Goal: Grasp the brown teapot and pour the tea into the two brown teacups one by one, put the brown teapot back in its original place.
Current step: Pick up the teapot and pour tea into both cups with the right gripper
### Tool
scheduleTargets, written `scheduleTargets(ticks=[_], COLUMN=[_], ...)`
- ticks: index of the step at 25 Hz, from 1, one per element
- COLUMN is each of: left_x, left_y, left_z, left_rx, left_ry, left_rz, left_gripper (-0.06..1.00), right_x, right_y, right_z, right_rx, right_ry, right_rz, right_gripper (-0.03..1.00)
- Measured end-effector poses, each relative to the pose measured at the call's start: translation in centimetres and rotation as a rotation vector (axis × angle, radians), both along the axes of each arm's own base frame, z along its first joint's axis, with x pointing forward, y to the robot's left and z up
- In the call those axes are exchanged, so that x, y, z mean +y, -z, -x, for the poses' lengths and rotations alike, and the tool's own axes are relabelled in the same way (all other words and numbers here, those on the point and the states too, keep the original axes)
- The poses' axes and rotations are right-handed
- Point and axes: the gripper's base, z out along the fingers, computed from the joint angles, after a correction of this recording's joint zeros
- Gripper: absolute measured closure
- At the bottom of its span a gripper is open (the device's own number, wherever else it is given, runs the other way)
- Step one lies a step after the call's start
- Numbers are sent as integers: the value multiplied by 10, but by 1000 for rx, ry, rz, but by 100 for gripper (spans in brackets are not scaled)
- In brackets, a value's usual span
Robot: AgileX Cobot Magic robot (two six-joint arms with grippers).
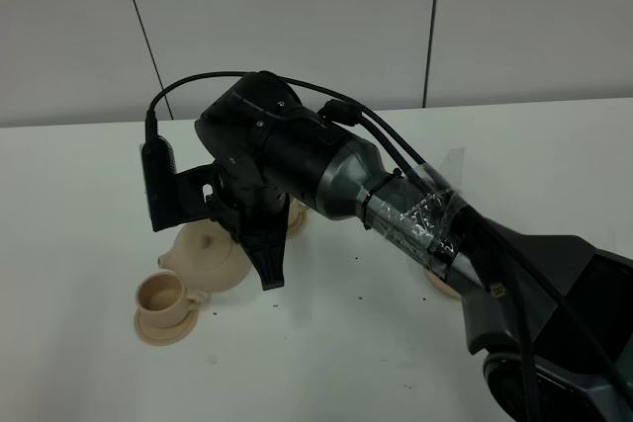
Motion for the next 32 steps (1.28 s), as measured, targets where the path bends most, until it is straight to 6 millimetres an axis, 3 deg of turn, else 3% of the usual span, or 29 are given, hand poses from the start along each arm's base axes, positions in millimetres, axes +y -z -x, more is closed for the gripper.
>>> scheduleTargets(ticks=[9, 22, 32], left_x=[0, 0, 0], left_y=[0, 0, 0], left_z=[0, 0, 0], left_rx=[0, 0, 0], left_ry=[0, 0, -1], left_rz=[0, 0, 1], left_gripper=[71, 71, 71], right_x=[3, 22, 25], right_y=[-1, -5, -8], right_z=[3, 20, 18], right_rx=[-44, -145, -214], right_ry=[9, -33, -28], right_rz=[29, 43, 27], right_gripper=[87, 87, 87])
